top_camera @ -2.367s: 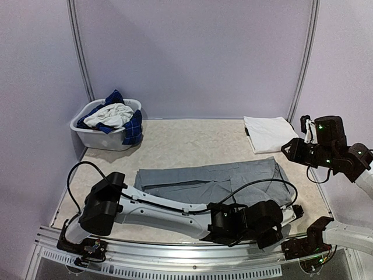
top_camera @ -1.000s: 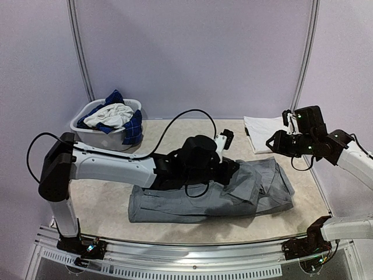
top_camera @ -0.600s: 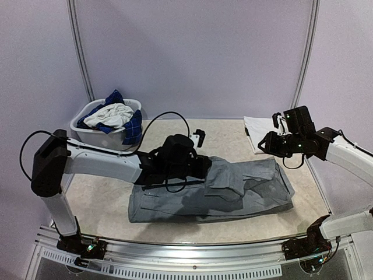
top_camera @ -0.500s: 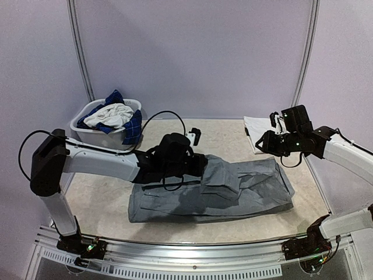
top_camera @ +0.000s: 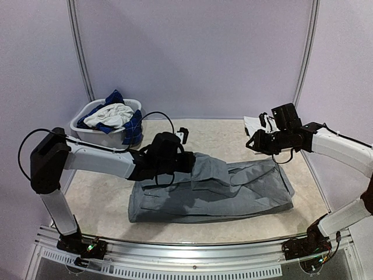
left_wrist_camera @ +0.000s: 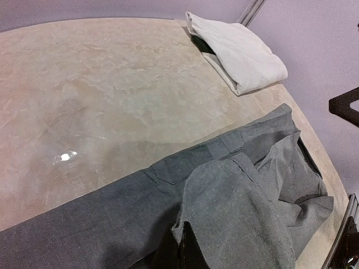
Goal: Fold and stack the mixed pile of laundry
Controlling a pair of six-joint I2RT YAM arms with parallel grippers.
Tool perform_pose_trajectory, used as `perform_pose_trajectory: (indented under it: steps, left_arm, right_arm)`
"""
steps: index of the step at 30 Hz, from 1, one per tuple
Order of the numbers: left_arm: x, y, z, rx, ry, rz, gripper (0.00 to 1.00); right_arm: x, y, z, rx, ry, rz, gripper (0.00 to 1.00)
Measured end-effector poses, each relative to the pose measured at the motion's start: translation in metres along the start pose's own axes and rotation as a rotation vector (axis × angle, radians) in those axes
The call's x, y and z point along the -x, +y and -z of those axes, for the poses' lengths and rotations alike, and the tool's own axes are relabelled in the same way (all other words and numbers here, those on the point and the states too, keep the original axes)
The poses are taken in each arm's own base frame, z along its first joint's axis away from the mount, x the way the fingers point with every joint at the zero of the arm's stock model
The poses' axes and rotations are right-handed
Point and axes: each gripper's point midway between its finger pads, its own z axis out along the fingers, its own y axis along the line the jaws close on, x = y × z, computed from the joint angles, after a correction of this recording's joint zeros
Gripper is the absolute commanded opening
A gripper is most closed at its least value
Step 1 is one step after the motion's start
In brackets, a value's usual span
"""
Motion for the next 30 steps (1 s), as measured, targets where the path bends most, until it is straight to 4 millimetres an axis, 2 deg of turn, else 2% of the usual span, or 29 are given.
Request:
perform_pose_trajectory:
  steps: [3,10,15,17,19,22,23,24,25,27,30]
  left_arm:
    - [-0.002,0.012,0.002,0.024,0.004,0.005,0.0]
    - [0.0,0.027,0.003,0.06,-0.006,0.017,0.0]
    - [0.001,0.03,0.003,0.068,-0.01,0.031,0.0]
    - [0.001,0.03,0.003,0.069,-0.01,0.037,0.04]
    - [0.001,0.03,0.003,0.069,-0.01,0.043,0.16]
    - [0.001,0.03,0.003,0.066,-0.009,0.055,0.54]
    - [0.001,0.03,0.003,0.066,-0.009,0.058,0.7]
    - [0.001,0.031,0.003,0.068,-0.01,0.058,0.82]
    - [0.001,0.033,0.003,0.075,-0.013,0.056,0.9]
    - [-0.002,0.04,0.007,0.123,-0.024,0.036,0.93]
    - [0.004,0.05,0.023,0.238,-0.053,-0.047,0.87]
  right_arm:
    - [0.001,0.003,-0.003,0.015,0.006,0.003,0.32]
    - [0.002,0.011,-0.011,0.053,0.025,0.005,0.32]
    - [-0.001,0.012,-0.016,0.064,0.047,0.002,0.32]
    - [-0.003,0.013,-0.019,0.07,0.057,0.002,0.32]
    - [-0.005,0.013,-0.022,0.078,0.068,0.0,0.32]
    - [-0.01,0.015,-0.028,0.099,0.094,-0.001,0.32]
    - [-0.012,0.016,-0.03,0.106,0.102,-0.002,0.32]
    - [-0.013,0.016,-0.033,0.113,0.11,-0.003,0.32]
    - [-0.015,0.017,-0.034,0.119,0.117,-0.004,0.32]
    - [-0.02,0.016,-0.038,0.127,0.136,-0.006,0.32]
    - [-0.026,0.016,-0.041,0.137,0.159,-0.01,0.32]
